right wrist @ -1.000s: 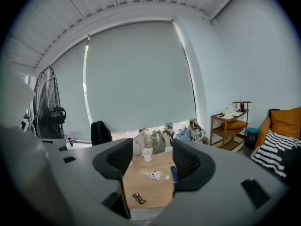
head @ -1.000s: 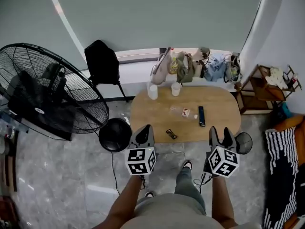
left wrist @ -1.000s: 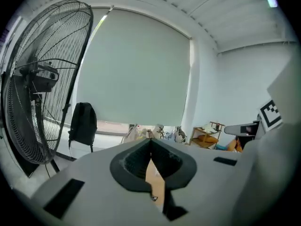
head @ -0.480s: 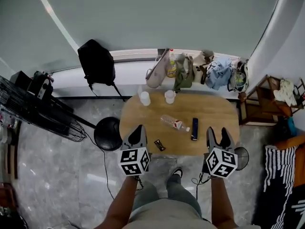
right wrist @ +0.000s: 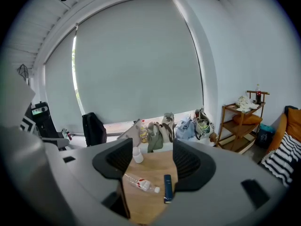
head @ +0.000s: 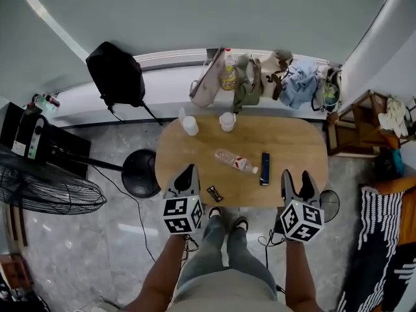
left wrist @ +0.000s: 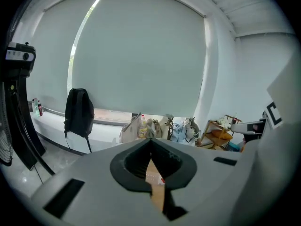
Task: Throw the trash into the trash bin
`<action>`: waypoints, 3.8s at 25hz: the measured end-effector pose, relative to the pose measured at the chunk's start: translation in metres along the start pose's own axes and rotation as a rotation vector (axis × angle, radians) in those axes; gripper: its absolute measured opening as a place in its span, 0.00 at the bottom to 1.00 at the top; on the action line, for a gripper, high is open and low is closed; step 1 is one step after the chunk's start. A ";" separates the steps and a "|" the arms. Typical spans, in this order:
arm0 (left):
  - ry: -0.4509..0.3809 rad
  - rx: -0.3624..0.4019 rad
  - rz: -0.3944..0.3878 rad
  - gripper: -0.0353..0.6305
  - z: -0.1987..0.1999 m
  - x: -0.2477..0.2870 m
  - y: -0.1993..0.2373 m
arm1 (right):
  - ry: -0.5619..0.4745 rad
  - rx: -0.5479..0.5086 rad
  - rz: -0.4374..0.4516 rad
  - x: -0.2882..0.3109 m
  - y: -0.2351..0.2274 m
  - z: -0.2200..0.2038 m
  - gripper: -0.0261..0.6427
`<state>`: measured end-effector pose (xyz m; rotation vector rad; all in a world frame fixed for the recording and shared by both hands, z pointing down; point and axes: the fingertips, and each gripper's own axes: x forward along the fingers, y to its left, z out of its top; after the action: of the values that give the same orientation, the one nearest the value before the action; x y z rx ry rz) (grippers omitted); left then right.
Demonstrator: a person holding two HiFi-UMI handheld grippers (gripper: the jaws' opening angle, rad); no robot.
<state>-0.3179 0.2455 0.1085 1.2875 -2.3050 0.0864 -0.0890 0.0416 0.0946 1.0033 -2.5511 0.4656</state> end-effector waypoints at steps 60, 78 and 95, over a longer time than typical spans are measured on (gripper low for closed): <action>0.390 -0.238 0.232 0.08 -0.383 0.034 0.154 | 0.599 -0.444 0.475 0.136 0.170 -0.440 0.23; 0.400 -0.206 0.170 0.08 -0.364 0.060 0.145 | 0.620 -0.442 0.462 0.139 0.174 -0.437 0.08; 0.392 -0.080 -0.033 0.08 -0.295 0.115 0.081 | 0.507 -0.165 0.280 0.131 0.124 -0.345 0.07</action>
<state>-0.3187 0.2845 0.4326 1.1508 -1.9341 0.2130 -0.1939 0.1977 0.4358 0.4016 -2.2213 0.4987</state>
